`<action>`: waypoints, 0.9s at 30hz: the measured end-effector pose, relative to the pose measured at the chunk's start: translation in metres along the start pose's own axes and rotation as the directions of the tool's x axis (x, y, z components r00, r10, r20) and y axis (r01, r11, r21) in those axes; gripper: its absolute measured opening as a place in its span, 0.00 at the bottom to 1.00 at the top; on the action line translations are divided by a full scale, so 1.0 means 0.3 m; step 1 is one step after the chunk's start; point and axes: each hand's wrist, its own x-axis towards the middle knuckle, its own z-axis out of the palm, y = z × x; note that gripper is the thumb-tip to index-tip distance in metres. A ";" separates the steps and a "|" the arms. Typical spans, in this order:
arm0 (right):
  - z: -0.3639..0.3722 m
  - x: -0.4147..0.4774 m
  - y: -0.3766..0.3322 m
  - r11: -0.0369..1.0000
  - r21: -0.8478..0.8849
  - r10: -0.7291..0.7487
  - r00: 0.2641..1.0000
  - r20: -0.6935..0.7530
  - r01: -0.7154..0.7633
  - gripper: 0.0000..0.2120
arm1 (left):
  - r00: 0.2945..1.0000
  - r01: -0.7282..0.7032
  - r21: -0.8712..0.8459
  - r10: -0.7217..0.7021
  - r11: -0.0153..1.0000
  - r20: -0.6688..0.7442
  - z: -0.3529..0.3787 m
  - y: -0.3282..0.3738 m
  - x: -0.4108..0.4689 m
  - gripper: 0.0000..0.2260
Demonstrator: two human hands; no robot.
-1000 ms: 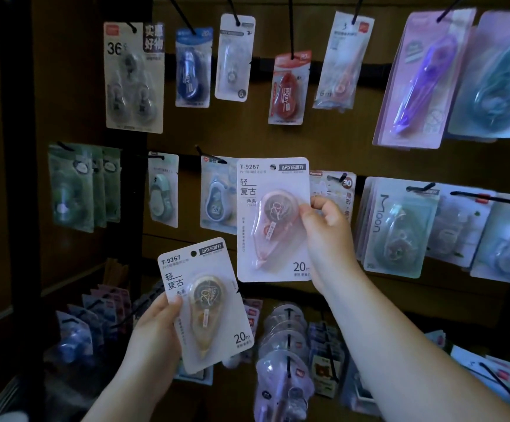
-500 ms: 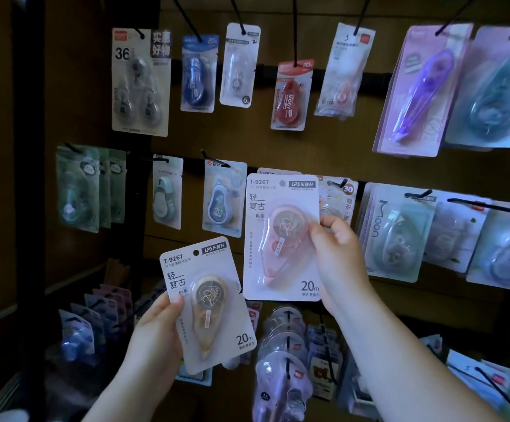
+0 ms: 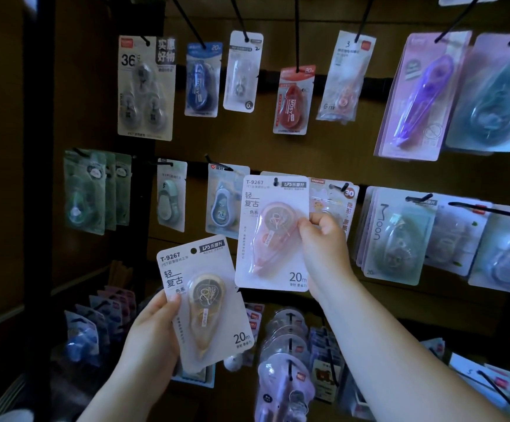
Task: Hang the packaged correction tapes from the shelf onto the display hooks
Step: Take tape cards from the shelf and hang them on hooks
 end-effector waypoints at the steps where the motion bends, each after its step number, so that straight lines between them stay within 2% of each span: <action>1: 0.006 0.005 0.004 1.000 -0.026 -0.004 1.000 -0.008 0.004 0.05 | 1.000 -0.002 0.003 0.002 1.000 -0.008 -0.002 -0.001 0.003 0.12; 7: 0.047 0.084 0.039 0.987 -0.159 -0.038 0.993 -0.114 0.019 0.13 | 1.000 0.012 0.038 -0.011 0.999 -0.028 -0.005 -0.002 0.016 0.12; 12: 0.080 0.164 0.052 0.984 -0.178 -0.005 0.987 -0.159 -0.024 0.16 | 1.000 -0.010 0.039 0.011 0.999 -0.027 -0.009 0.004 0.054 0.11; 22: 0.116 0.293 0.103 0.967 -0.250 0.005 0.984 -0.176 -0.049 0.14 | 0.998 -0.023 0.034 0.021 0.999 0.051 -0.024 0.009 0.149 0.11; 27: 0.113 0.269 0.128 0.954 -0.299 -0.068 0.979 -0.191 0.008 0.13 | 0.999 -0.022 0.059 0.019 0.998 0.048 -0.022 0.001 0.150 0.11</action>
